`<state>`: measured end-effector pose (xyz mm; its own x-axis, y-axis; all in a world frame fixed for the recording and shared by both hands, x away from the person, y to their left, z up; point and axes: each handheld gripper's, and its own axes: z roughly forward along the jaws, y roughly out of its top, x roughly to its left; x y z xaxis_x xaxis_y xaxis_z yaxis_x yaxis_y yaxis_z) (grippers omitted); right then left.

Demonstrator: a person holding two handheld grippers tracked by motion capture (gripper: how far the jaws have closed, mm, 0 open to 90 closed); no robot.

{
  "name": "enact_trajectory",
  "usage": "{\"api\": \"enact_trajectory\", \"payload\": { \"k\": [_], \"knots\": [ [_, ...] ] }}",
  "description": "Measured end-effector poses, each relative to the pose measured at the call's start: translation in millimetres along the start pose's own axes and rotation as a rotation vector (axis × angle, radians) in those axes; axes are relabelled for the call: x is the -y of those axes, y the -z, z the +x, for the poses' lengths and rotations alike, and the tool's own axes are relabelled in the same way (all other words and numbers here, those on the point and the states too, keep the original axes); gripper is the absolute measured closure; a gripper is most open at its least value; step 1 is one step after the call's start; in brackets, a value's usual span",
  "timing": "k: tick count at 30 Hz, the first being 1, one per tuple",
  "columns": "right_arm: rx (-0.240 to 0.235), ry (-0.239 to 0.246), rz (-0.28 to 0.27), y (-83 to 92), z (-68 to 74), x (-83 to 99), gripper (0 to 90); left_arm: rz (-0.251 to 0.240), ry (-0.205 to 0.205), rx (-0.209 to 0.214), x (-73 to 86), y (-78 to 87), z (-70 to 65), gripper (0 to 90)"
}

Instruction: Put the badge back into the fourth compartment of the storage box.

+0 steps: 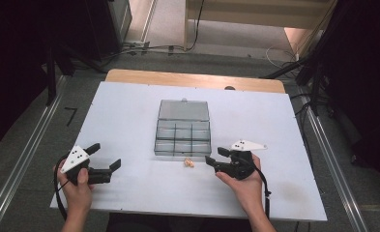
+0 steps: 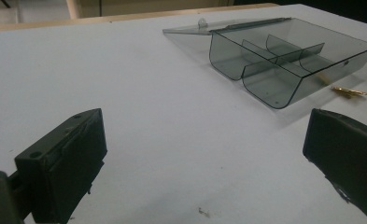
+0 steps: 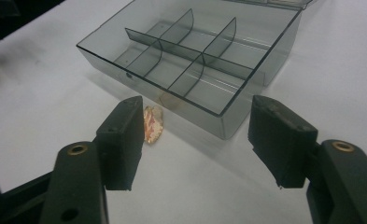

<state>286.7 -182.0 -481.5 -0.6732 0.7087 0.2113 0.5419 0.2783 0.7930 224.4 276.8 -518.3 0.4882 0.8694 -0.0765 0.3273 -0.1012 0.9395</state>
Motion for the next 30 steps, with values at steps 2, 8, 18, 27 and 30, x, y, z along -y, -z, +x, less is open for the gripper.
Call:
{"api": "enact_trajectory", "payload": {
  "k": [2, 8, 18, 27, 30],
  "knots": [
    [0.017, 0.01, 0.006, -3.0, 4.3, -0.3, 38.7, 0.001, -0.001, 0.0, 0.0, -0.2, -0.1, 0.0],
    [0.008, 0.026, 0.028, -12.8, 11.7, 0.4, 42.4, 0.008, -0.006, 0.0, -0.1, -0.8, -0.5, 0.0],
    [-0.021, 0.017, 0.043, -27.6, 18.1, 1.5, 52.1, 0.015, -0.012, -0.002, -0.3, -1.5, -1.1, 0.0],
    [-0.026, 0.02, 0.078, -35.9, 26.4, 2.9, 59.6, 0.012, -0.01, 0.0, -0.1, -1.2, -1.0, 0.0],
    [-0.025, 0.032, 0.103, -42.7, 31.0, 4.9, 65.6, 0.012, -0.009, 0.002, -0.2, -1.3, -0.7, 0.0]
  ]
}}
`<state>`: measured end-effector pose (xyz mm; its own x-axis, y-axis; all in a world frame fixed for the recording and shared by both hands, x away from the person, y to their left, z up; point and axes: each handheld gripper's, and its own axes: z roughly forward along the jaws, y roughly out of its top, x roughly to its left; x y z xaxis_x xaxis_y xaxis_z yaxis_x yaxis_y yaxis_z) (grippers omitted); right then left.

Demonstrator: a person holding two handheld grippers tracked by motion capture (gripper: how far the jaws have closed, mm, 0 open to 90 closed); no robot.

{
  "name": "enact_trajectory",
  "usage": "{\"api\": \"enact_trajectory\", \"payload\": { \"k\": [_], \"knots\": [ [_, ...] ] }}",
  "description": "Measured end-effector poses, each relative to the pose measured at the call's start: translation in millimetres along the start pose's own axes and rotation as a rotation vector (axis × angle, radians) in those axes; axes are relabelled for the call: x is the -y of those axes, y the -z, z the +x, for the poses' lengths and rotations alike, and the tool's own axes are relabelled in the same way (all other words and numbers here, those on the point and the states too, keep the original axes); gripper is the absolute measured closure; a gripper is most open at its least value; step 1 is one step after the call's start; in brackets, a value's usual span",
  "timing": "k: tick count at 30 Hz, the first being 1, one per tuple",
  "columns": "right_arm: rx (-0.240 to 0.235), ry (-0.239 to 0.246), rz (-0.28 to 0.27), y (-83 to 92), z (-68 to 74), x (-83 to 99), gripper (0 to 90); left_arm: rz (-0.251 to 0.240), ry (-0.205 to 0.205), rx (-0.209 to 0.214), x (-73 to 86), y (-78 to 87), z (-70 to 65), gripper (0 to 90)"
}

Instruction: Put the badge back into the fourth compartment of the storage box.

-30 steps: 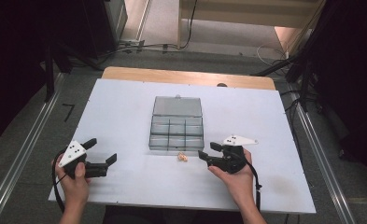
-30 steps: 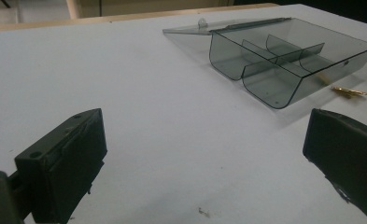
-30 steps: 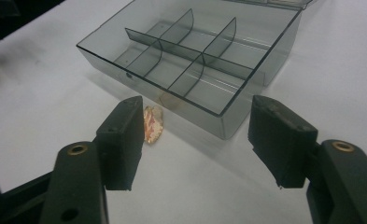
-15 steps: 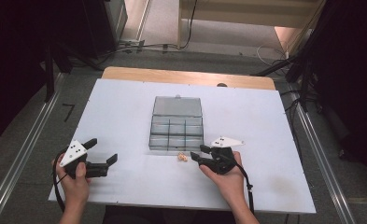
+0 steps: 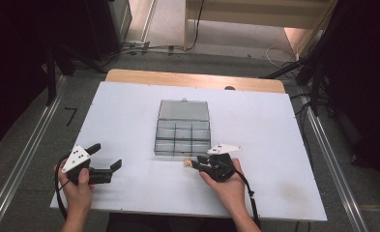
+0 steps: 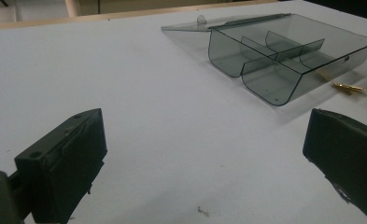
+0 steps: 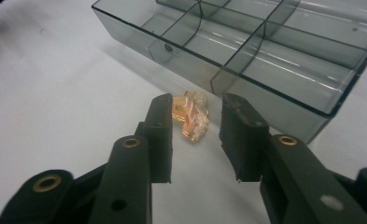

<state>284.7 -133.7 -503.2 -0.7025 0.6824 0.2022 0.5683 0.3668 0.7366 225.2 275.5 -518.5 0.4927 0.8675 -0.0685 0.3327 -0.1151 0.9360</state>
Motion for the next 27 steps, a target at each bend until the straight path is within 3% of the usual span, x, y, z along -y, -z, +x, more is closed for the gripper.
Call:
{"api": "enact_trajectory", "payload": {
  "k": [3, 6, 11, 16, 19, 27],
  "knots": [
    [0.005, -0.005, 0.009, -3.5, 0.7, 0.2, 70.5, 0.002, -0.002, 0.0, 0.0, -0.1, -0.3, 0.0],
    [0.018, -0.032, 0.024, -11.5, 2.2, 1.4, 81.3, 0.003, -0.002, 0.001, 0.0, -0.2, -0.3, 0.0],
    [0.034, -0.056, 0.015, -16.9, 4.5, 2.7, 87.0, 0.006, -0.008, 0.001, 0.0, -0.6, -0.7, 0.0],
    [0.012, -0.132, -0.014, -20.9, 7.5, 2.0, 81.3, 0.012, -0.014, 0.002, -0.1, -1.5, -1.6, 0.0],
    [0.031, -0.151, -0.008, -22.1, 8.0, 1.7, 76.4, 0.016, -0.017, 0.002, -0.2, -1.9, -2.0, 0.0],
    [0.049, -0.122, 0.006, -23.8, 10.2, 1.6, 64.7, 0.02, -0.021, 0.003, -0.2, -2.6, -2.5, 0.0]
  ]
}}
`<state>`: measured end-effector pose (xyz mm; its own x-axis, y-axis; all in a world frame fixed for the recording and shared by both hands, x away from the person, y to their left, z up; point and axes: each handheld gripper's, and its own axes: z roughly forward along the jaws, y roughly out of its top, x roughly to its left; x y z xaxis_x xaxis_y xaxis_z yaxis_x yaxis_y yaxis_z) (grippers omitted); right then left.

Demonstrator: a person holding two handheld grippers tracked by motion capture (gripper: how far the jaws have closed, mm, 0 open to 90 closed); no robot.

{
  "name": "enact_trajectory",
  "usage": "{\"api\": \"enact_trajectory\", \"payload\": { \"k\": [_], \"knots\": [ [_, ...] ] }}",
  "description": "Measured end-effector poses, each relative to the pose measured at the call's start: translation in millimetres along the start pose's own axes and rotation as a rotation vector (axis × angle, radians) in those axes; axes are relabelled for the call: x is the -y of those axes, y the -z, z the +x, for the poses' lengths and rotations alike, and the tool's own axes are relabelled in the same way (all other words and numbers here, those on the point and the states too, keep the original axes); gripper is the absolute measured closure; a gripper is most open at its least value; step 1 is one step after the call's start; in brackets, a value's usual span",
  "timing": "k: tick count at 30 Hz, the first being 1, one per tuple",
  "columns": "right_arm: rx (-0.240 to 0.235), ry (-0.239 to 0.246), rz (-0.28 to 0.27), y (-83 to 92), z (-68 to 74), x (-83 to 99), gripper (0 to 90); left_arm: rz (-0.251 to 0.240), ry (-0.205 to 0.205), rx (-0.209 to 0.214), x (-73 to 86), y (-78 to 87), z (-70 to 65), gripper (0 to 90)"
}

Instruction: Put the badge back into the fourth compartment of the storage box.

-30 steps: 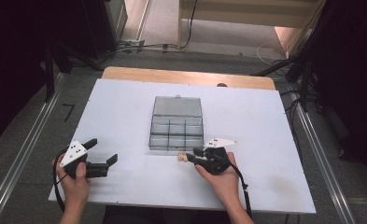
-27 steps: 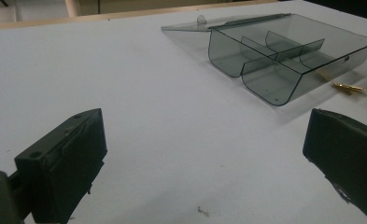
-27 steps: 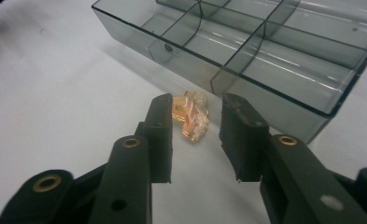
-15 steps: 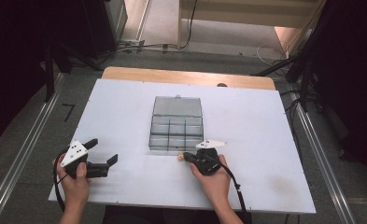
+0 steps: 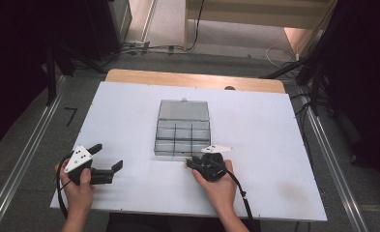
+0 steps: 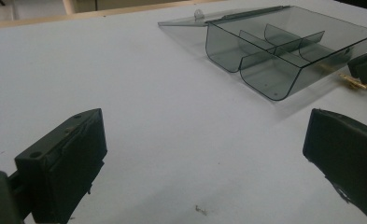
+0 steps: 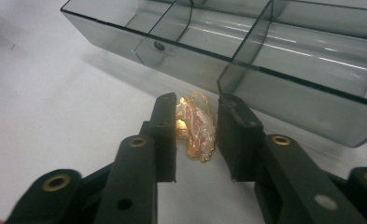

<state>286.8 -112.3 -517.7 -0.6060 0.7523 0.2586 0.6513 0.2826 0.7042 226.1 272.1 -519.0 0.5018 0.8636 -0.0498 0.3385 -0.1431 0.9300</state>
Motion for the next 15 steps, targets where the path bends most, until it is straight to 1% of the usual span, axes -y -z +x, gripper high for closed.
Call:
{"api": "enact_trajectory", "payload": {
  "k": [1, 2, 5, 6, 7, 8, 9, 10, 13, 14, 15],
  "knots": [
    [-0.008, 0.008, 0.013, -1.2, -0.3, 0.1, 62.7, 0.001, -0.002, 0.0, 0.0, -0.1, -0.1, 0.0],
    [-0.003, 0.034, 0.013, -2.1, 1.7, 0.9, 62.2, 0.002, -0.002, 0.0, 0.0, -0.3, -0.2, 0.0],
    [0.001, 0.035, 0.016, -2.3, 2.2, 0.4, 63.8, 0.004, -0.003, -0.002, 0.0, -0.5, -0.7, 0.0],
    [-0.004, 0.035, 0.018, -2.3, 1.5, 0.3, 65.7, 0.004, -0.004, -0.002, 0.0, -0.6, -0.7, 0.0],
    [-0.027, 0.052, 0.025, -3.1, 2.0, 0.5, 69.3, 0.006, -0.006, -0.002, -0.1, -0.6, -0.7, 0.0],
    [-0.023, 0.074, 0.023, -3.2, 3.0, 0.9, 70.0, 0.007, -0.007, -0.003, -0.1, -0.7, -0.7, 0.0],
    [-0.023, 0.074, 0.023, -3.2, 3.0, 0.9, 70.0, 0.007, -0.007, -0.003, -0.1, -0.8, -0.8, 0.0],
    [-0.027, 0.086, 0.027, -3.1, 3.5, 1.2, 71.0, 0.007, -0.007, -0.004, -0.1, -0.9, -0.8, 0.0],
    [-0.058, 0.099, 0.042, -2.0, 1.3, 1.4, 75.9, 0.008, -0.01, -0.004, -0.1, -1.0, -1.0, 0.0],
    [-0.077, 0.115, 0.048, -0.6, 0.3, 2.2, 79.1, 0.008, -0.011, -0.004, -0.1, -1.0, -1.1, 0.0],
    [-0.077, 0.115, 0.048, -0.6, 0.3, 2.2, 79.1, 0.007, -0.011, -0.003, 0.0, -1.0, -1.1, 0.0]
  ]
}}
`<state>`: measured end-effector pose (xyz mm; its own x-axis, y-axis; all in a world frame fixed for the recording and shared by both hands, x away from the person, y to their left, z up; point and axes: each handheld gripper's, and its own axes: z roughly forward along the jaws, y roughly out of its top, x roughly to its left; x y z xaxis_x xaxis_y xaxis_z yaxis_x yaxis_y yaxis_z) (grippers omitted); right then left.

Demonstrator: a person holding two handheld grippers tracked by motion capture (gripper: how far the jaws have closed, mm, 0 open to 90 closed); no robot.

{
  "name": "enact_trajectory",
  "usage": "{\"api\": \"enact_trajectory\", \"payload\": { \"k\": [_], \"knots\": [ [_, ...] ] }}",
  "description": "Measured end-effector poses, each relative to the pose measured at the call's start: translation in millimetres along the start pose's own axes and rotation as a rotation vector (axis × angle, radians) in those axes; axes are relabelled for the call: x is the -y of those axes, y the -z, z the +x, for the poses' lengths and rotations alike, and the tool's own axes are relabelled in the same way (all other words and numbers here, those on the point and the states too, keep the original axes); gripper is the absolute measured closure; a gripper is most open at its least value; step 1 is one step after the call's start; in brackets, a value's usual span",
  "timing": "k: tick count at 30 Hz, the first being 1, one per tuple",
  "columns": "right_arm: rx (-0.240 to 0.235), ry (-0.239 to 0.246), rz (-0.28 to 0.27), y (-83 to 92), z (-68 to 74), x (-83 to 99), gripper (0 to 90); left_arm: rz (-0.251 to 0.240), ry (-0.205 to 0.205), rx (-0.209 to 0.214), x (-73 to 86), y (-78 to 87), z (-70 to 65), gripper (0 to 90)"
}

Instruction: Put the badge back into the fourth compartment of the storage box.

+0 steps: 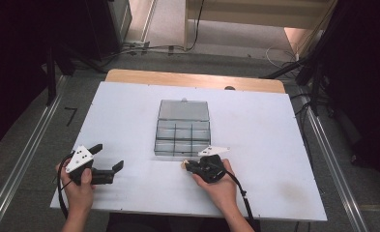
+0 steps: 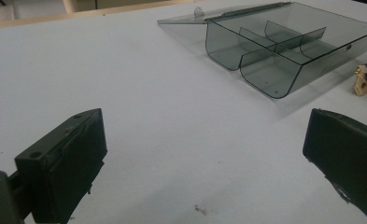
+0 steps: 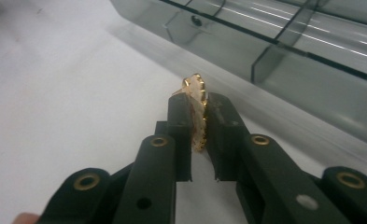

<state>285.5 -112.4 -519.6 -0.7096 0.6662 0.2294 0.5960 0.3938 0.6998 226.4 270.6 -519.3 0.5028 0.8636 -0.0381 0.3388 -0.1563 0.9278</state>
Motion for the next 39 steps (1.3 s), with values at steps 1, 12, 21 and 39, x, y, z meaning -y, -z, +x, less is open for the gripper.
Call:
{"api": "enact_trajectory", "payload": {
  "k": [1, 12, 21, 39],
  "knots": [
    [-0.026, 0.017, -0.001, 1.6, -0.2, 1.2, 81.9, 0.001, 0.0, 0.0, 0.0, 0.0, 0.0, 0.0],
    [-0.077, 0.065, -0.006, 4.2, 2.0, 4.9, 87.1, -0.003, -0.001, -0.001, 0.0, 0.3, -0.1, 0.0],
    [-0.082, 0.059, -0.031, 8.0, 2.2, 3.7, 87.2, -0.005, 0.0, 0.0, 0.0, 0.4, -0.2, 0.0],
    [-0.096, 0.094, -0.078, 21.6, 10.3, -16.9, 87.1, -0.02, -0.001, -0.001, 0.1, 2.6, 0.0, 0.0]
  ]
}}
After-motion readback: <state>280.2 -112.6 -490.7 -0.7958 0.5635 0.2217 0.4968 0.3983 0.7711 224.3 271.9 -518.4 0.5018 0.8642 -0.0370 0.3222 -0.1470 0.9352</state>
